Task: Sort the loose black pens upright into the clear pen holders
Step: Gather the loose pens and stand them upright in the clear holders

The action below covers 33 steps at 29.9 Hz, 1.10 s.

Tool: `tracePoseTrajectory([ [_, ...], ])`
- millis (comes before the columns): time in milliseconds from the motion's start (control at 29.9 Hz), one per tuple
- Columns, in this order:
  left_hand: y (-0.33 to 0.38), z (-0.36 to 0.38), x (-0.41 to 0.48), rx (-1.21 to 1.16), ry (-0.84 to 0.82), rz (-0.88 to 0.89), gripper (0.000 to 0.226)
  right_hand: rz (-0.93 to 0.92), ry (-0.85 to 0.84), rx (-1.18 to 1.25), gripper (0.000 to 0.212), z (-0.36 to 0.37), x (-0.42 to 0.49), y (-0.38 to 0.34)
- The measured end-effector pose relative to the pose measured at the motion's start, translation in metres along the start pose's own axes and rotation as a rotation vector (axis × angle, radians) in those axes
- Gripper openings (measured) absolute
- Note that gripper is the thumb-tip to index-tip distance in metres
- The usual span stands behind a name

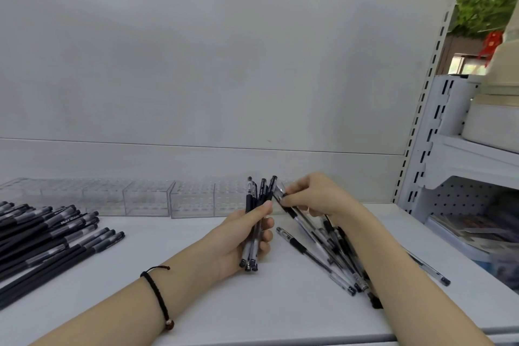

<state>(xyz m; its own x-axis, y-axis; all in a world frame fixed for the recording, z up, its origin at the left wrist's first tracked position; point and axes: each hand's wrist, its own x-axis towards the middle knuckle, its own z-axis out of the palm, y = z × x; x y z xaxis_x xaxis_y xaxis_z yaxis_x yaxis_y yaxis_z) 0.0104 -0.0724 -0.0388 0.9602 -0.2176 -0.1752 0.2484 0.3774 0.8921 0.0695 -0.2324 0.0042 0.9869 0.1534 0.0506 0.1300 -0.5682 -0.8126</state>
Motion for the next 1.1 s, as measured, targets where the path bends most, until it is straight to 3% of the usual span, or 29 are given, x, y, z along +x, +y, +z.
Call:
tracePoseTrajectory([
  [100, 0.0, -0.001, 0.0, -0.047, 0.008, 0.004, 0.017, 0.001, -0.011, 0.26, 0.01, -0.006, -0.002, -0.003],
  [335, 0.002, -0.004, 0.004, -0.139, 0.03, 0.046, 0.008, -0.029, -0.118, 0.482, 0.003, -0.01, -0.005, -0.007],
  [435, 0.002, -0.002, 0.003, -0.101, -0.024, 0.04, 0.018, -0.045, -0.24, 0.554, 0.004, -0.008, -0.008, -0.011],
  [535, 0.003, 0.001, -0.001, -0.095, -0.11, 0.001, 0.025, -0.088, -0.302, 0.487, 0.004, 0.003, -0.009, -0.013],
  [703, 0.004, 0.001, 0.0, -0.161, -0.13, -0.027, 0.034, -0.158, -0.16, 0.316, 0.008, 0.009, -0.006, -0.011],
  [837, -0.001, 0.001, 0.003, -0.101, -0.161, 0.044, 0.018, -0.2, -0.131, 0.268, 0.022, 0.013, -0.008, -0.01],
  [1037, 0.001, -0.004, 0.003, -0.066, -0.059, 0.12, 0.014, -0.175, -0.002, 0.323, 0.029, 0.008, -0.009, -0.014],
  [1104, 0.003, -0.006, 0.003, -0.076, -0.002, 0.159, 0.016, -0.168, 0.025, 0.223, 0.024, 0.0, -0.008, -0.008],
])
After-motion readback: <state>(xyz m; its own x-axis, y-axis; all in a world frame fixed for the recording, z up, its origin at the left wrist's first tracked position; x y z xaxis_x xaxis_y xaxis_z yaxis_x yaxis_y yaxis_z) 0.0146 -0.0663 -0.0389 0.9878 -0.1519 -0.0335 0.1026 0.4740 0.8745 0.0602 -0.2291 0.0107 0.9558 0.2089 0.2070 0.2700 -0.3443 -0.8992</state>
